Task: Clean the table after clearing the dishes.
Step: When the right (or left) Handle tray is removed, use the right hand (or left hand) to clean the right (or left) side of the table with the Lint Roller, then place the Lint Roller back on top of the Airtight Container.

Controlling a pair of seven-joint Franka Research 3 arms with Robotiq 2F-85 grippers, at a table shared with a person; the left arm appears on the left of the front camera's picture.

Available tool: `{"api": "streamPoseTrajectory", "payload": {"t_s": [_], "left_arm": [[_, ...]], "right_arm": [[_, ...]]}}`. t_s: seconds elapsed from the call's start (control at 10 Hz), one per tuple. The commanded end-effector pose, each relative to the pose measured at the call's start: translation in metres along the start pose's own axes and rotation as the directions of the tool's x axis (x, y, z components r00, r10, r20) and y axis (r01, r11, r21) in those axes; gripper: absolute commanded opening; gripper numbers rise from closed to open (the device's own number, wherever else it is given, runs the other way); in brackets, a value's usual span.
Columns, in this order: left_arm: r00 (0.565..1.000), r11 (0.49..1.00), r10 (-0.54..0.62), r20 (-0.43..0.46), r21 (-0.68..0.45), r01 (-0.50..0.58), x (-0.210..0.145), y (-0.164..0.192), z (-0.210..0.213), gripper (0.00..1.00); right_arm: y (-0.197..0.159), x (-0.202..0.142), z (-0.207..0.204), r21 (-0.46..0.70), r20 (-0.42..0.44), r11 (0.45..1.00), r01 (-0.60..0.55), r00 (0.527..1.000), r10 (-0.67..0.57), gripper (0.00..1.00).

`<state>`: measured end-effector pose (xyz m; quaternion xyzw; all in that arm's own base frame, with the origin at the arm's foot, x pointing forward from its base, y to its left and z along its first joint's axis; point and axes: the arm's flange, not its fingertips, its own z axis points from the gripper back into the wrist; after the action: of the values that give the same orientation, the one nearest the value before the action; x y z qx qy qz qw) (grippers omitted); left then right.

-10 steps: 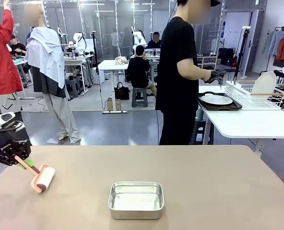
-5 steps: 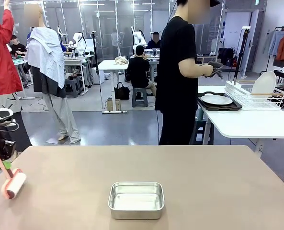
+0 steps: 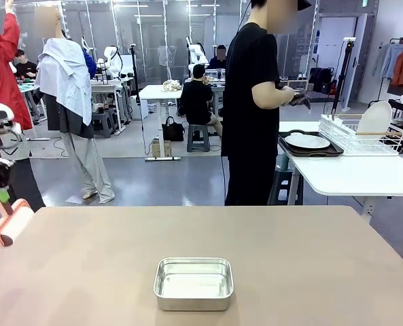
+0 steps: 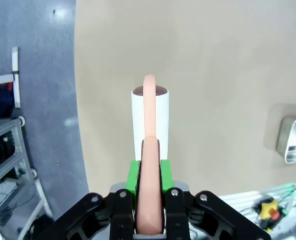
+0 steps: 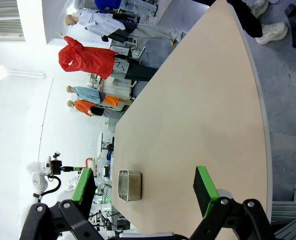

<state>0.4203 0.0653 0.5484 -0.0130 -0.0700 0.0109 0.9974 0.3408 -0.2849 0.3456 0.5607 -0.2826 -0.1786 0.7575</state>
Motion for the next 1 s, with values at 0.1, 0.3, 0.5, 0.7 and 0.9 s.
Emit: {"api": "streamPoseTrajectory", "payload": {"t_s": [0.1,0.3,0.5,0.7,0.9], "left_arm": [[1.0,1.0,0.0,0.0,0.0,0.0,0.0,0.0,0.0,0.2],[1.0,1.0,0.0,0.0,0.0,0.0,0.0,0.0,0.0,0.2],[1.0,1.0,0.0,0.0,0.0,0.0,0.0,0.0,0.0,0.2],[1.0,1.0,0.0,0.0,0.0,0.0,0.0,0.0,0.0,0.2],[1.0,1.0,0.0,0.0,0.0,0.0,0.0,0.0,0.0,0.2]], "right_arm": [[0.002,-0.002,0.0,-0.005,0.004,1.0,-0.005,1.0,0.005,1.0],[0.002,-0.002,0.0,-0.005,0.004,1.0,-0.005,1.0,0.005,1.0],[0.002,-0.002,0.0,-0.005,0.004,1.0,-0.005,1.0,0.005,1.0],[0.002,-0.002,0.0,-0.005,0.004,1.0,-0.005,1.0,0.005,1.0],[0.002,-0.002,0.0,-0.005,0.004,1.0,-0.005,1.0,0.005,1.0]]}}
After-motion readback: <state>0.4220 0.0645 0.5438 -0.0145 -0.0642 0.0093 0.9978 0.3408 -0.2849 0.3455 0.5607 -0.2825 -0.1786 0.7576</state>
